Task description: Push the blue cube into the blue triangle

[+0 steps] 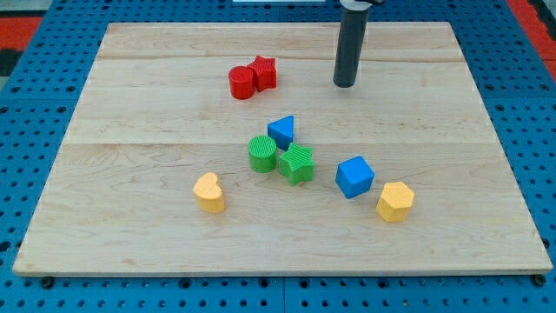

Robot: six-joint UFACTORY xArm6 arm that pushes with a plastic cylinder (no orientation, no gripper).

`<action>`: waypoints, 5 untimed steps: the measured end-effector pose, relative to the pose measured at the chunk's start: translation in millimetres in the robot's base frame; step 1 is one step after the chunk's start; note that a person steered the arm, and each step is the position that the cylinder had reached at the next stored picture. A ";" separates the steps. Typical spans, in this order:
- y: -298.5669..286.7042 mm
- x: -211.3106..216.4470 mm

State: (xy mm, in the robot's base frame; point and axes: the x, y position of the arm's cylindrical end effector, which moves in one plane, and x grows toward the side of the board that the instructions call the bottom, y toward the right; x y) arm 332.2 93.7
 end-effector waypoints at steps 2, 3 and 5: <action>5.6 29.1; 16.6 78.4; 50.4 157.7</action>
State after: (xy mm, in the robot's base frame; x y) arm 490.0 144.1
